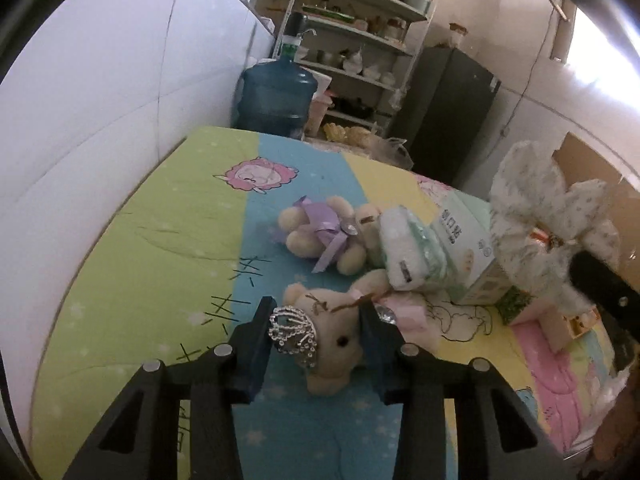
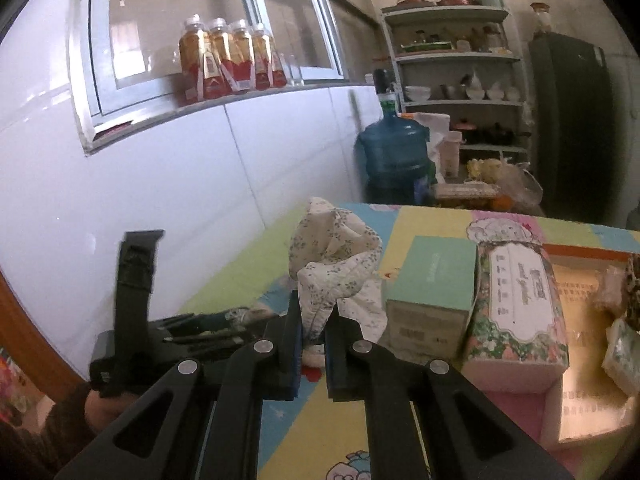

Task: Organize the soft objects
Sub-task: 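Grasp the beige tiara teddy bear with the left tool while the right tool grasps the white floral plush, then carry the teddy bear and white floral plush over the cardboard tray, then open both tools to drop the teddy bear and floral plush into the tray, then move both tools back toward the purple plush toy, then grasp the purple-dressed teddy bear with the left tool while the right tool grasps the green tissue pack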

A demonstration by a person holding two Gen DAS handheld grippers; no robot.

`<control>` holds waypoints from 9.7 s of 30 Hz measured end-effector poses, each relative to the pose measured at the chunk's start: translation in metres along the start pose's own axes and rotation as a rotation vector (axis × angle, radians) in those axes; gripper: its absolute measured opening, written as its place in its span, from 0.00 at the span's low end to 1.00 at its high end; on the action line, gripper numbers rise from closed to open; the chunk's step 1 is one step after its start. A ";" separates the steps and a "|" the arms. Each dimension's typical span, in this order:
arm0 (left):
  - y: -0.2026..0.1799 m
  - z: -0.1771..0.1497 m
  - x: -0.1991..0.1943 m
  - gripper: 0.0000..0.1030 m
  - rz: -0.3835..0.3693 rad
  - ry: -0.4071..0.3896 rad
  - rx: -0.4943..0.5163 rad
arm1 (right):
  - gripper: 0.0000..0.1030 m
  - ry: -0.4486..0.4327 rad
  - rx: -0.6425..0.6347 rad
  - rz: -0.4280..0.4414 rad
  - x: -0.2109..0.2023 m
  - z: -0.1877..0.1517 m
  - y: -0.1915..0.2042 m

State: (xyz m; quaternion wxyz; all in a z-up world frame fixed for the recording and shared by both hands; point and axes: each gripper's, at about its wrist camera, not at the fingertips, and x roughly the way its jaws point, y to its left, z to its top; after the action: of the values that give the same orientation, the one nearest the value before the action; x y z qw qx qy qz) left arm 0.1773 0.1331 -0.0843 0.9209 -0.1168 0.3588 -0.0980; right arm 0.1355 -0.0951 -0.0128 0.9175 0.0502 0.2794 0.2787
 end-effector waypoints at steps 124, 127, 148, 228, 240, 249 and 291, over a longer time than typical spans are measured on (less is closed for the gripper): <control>-0.366 0.003 0.102 0.67 -0.157 -0.038 0.340 | 0.38 -0.055 0.244 -0.426 -0.135 -0.027 -0.305; -0.364 0.004 0.095 0.67 -0.150 -0.051 0.338 | 0.38 -0.064 0.241 -0.427 -0.139 -0.025 -0.300; -0.327 0.007 0.028 0.67 -0.096 -0.159 0.305 | 0.49 -0.122 0.206 -0.422 -0.163 -0.018 -0.241; -0.017 0.011 -0.069 0.67 0.286 -0.287 0.007 | 0.72 0.415 -0.773 0.064 0.122 0.007 0.026; -0.006 0.016 -0.059 0.67 0.275 -0.274 -0.005 | 0.72 0.488 -1.028 0.004 0.157 -0.012 0.035; -0.004 0.016 -0.059 0.67 0.267 -0.267 -0.009 | 0.53 0.522 -0.984 -0.010 0.165 -0.005 0.032; -0.049 0.062 0.092 0.68 -0.225 0.201 0.678 | 0.47 0.214 -0.310 0.103 -0.013 -0.033 0.025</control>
State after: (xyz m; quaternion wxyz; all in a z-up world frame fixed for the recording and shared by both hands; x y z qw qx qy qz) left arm 0.2812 0.0711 -0.0850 0.8509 0.1666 0.3794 -0.3229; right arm 0.0963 -0.0833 -0.0276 0.8638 -0.1073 0.3263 0.3685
